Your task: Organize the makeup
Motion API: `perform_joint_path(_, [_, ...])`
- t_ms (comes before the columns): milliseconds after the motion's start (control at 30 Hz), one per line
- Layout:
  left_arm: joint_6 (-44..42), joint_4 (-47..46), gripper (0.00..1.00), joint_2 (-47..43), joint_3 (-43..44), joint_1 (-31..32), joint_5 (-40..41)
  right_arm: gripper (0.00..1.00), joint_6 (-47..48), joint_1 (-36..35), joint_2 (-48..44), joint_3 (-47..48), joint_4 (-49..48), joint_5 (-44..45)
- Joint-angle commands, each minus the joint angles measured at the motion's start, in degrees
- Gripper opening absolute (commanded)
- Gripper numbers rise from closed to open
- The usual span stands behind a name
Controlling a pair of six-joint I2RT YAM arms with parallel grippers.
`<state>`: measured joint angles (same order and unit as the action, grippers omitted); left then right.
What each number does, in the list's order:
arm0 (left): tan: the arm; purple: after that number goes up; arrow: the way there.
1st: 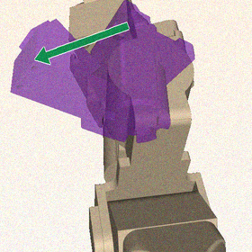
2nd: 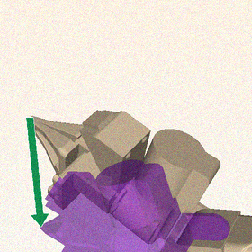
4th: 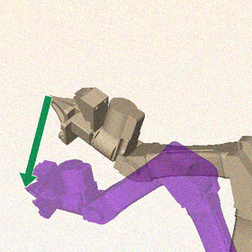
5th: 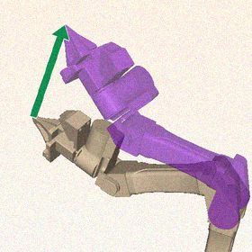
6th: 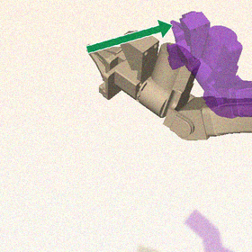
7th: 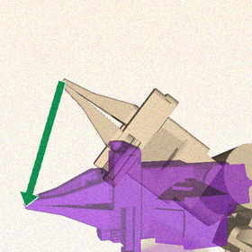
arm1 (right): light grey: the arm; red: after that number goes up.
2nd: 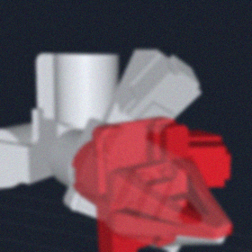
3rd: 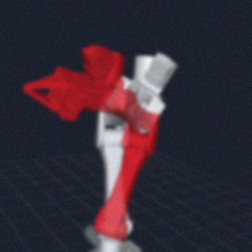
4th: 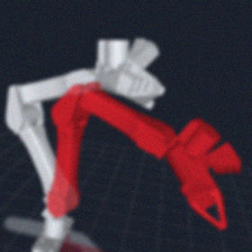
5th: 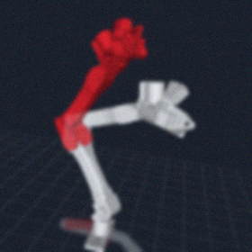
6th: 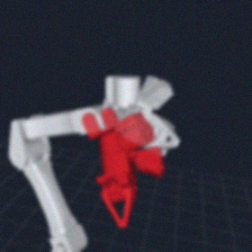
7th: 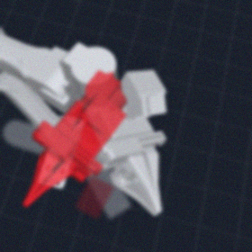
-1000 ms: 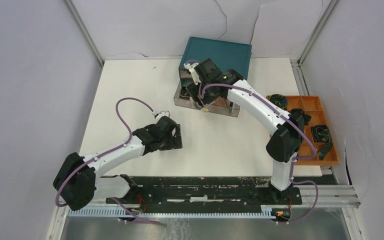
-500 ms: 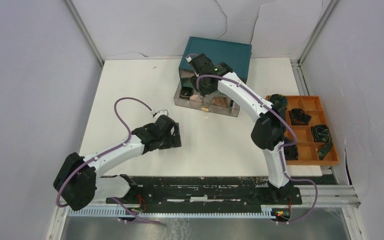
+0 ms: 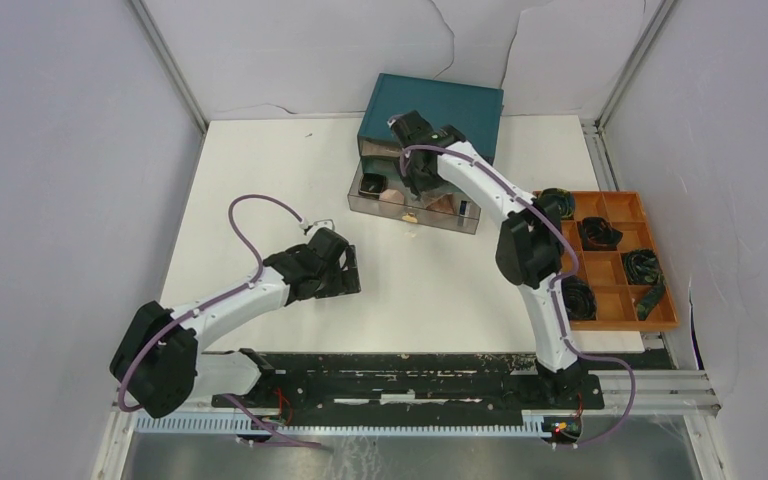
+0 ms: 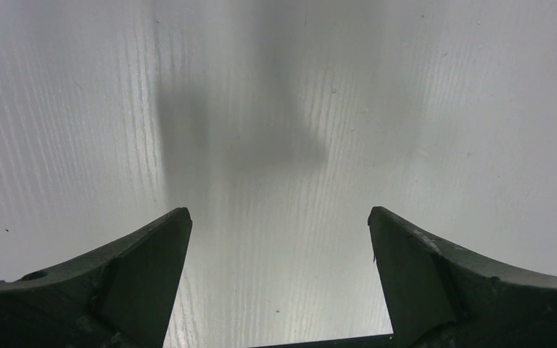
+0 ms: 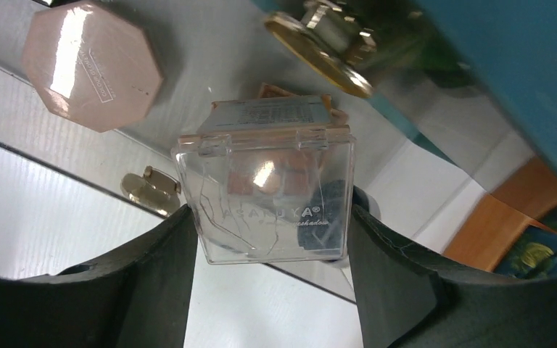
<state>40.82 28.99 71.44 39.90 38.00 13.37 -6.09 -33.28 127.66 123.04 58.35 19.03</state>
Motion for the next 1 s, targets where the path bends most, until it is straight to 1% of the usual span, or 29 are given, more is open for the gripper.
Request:
perform_joint_path(0, [-2.58,-1.44,0.99,0.11,0.29,-0.68,0.26,0.46,0.49,-0.30,4.53,3.11,0.66,-1.43])
perform_joint_path(100, [-2.57,-1.52,0.99,0.11,-0.15,-1.35,0.12,0.50,0.49,-0.32,6.58,4.26,0.70,-2.08])
perform_joint_path(200, [-2.74,-1.64,0.99,0.28,-0.33,-2.09,-0.22,0.60,0.70,-0.30,9.09,6.00,0.71,-2.07])
perform_joint_path(233, [-2.78,-1.65,0.99,0.35,-0.26,-2.20,-0.24,0.66,0.68,-0.30,9.84,6.70,0.65,-1.86])
perform_joint_path(300, [-3.06,-1.62,0.99,0.53,-0.13,-2.51,-0.20,0.82,0.67,-0.21,11.41,8.49,0.51,-0.84])
perform_joint_path(400, [-3.28,-1.54,0.99,1.01,0.07,-2.71,-0.32,0.99,0.59,-0.26,12.64,10.06,-0.96,0.89])
perform_joint_path(567, [-3.60,-1.85,0.99,2.55,0.50,-2.93,-0.88,1.00,0.15,-0.21,10.69,9.84,-4.08,1.75])
perform_joint_path(667, [-3.82,-2.09,0.99,3.00,1.06,-2.95,-1.14,1.00,-0.24,-0.27,8.05,7.79,-5.06,2.31])
perform_joint_path(867, [-7.75,-3.13,1.00,2.50,3.05,-2.93,0.05,1.00,-2.02,-0.23,-4.02,-2.89,-8.79,3.03])
perform_joint_path(967, [-9.25,-3.52,1.00,4.05,4.30,-2.92,0.53,1.00,-2.20,-0.22,-10.09,-6.10,-8.89,3.03])
